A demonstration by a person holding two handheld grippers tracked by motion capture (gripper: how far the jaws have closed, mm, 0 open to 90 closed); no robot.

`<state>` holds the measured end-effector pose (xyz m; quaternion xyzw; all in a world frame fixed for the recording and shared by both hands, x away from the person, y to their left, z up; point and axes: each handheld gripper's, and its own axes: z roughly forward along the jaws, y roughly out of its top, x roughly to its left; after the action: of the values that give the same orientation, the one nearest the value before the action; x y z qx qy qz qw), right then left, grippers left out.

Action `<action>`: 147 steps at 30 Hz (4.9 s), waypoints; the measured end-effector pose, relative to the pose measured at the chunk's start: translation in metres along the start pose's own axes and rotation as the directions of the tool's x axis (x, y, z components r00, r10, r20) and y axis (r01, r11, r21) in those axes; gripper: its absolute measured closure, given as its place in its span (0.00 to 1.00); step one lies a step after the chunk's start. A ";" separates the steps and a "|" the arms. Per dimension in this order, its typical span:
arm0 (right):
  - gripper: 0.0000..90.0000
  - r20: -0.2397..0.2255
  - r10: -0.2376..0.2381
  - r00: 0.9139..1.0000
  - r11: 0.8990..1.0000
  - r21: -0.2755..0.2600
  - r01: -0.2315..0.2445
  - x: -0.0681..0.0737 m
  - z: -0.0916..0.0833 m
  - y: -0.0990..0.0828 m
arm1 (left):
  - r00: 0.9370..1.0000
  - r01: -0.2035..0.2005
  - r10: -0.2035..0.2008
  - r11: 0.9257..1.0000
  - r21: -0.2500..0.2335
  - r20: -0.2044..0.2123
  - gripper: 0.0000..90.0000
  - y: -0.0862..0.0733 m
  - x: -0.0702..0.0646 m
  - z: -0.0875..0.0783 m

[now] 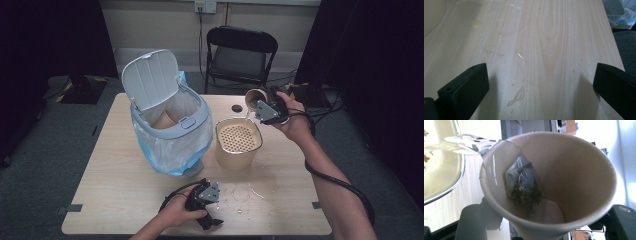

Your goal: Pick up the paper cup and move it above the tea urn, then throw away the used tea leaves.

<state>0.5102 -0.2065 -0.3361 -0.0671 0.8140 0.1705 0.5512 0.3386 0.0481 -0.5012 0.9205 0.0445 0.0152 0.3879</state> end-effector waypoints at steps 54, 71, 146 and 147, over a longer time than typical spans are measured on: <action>0.34 -0.083 0.139 0.987 0.989 -0.036 -0.142 -0.001 -0.010 0.014 | 1.000 0.007 -0.007 1.000 -0.005 0.000 0.00 0.000 0.000 0.000; 0.34 -0.268 0.505 0.820 0.842 -0.057 -0.537 -0.012 -0.008 0.000 | 1.000 0.002 -0.002 1.000 -0.004 0.001 0.00 0.000 0.000 0.000; 0.33 -0.557 0.666 0.497 0.598 0.000 -0.801 -0.075 -0.004 0.045 | 1.000 0.011 -0.011 1.000 -0.002 0.002 0.00 0.000 -0.001 0.000; 0.33 -0.562 0.663 0.494 0.599 0.001 -0.801 -0.077 -0.004 0.047 | 1.000 0.011 -0.011 1.000 -0.001 0.002 0.00 0.000 -0.001 0.000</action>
<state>0.5221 -0.1696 -0.2547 0.1740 0.8470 0.4709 0.1748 0.3378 0.0479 -0.5011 0.9200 0.0493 0.0124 0.3886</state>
